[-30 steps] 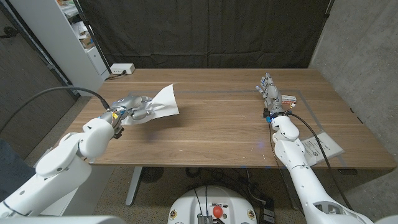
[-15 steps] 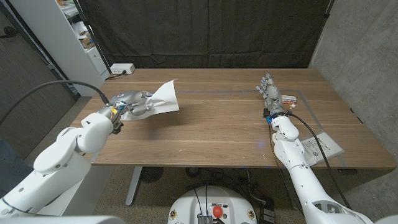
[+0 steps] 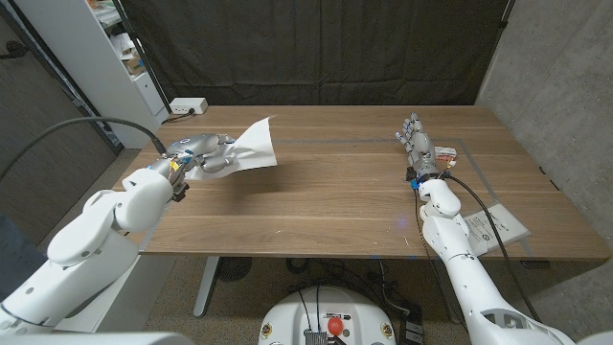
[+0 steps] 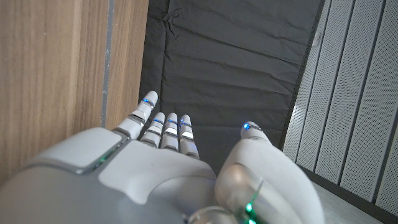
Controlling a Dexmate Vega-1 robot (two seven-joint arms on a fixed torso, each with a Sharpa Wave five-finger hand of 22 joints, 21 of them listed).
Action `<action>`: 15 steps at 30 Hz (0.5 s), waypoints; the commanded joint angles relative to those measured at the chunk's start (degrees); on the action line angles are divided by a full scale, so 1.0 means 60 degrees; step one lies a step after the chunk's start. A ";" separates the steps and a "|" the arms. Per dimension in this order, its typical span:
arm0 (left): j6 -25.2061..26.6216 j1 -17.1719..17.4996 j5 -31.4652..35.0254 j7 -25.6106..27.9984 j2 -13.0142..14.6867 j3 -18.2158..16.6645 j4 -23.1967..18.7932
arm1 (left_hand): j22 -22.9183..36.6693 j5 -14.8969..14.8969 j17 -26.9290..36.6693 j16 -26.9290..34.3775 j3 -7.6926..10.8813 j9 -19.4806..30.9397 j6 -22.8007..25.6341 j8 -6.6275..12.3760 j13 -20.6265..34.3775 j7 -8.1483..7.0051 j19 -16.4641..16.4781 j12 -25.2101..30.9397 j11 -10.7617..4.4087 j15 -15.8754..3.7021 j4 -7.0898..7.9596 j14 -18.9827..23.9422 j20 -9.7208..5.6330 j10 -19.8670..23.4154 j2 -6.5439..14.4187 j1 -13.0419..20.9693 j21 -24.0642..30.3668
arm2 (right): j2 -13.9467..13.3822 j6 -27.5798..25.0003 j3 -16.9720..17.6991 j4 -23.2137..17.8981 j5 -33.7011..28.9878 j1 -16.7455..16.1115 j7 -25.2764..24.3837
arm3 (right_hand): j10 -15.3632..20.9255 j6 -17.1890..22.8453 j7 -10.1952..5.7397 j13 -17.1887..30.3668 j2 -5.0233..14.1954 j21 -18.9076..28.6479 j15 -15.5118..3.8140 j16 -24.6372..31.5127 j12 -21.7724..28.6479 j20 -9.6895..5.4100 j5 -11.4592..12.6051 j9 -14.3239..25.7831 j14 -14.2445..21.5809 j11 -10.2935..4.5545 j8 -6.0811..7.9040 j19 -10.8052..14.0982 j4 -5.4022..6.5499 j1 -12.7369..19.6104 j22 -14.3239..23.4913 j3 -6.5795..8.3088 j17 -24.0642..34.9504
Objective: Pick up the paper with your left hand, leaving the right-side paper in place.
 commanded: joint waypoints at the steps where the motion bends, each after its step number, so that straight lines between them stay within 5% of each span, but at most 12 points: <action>1: -0.0228 -0.0033 0.0091 -0.0194 -0.0171 -0.0228 -0.0126 | -0.0003 0.0011 0.0018 0.0013 -0.0012 0.0030 0.0041 0.0000 0.0029 -0.0005 -0.0015 -0.0010 0.0005 -0.0020 -0.0026 0.0040 -0.0014 0.0056 0.0031 0.0119 -0.0020 | 0.0015 -0.0071 0.0023 -0.0089 0.0033 -0.0072 -0.0074 | 0.0028 0.0047 -0.0031 0.0036 0.0100 -0.0028 -0.0013 -0.0055 0.0017 -0.0019 0.0035 0.0001 0.0076 0.0023 -0.0025 0.0068 -0.0052 0.0016 0.0041 -0.0018 0.0011; 15: -0.0503 -0.0202 0.0011 -0.0585 -0.0203 -0.0352 -0.0144 | -0.0004 -0.0014 0.0021 -0.0014 -0.0143 0.0031 0.0036 -0.0015 0.0035 -0.0051 -0.0099 -0.0058 0.0016 -0.0035 0.0076 -0.0008 -0.0037 0.0028 -0.0048 -0.0070 -0.0075 | 0.0005 -0.0077 0.0009 -0.0126 -0.0003 -0.0106 -0.0123 | 0.0039 0.0048 -0.0023 0.0036 0.0112 -0.0084 -0.0006 -0.0063 0.0018 -0.0026 0.0034 0.0000 0.0081 0.0033 -0.0026 0.0095 -0.0064 0.0014 0.0043 -0.0026 0.0013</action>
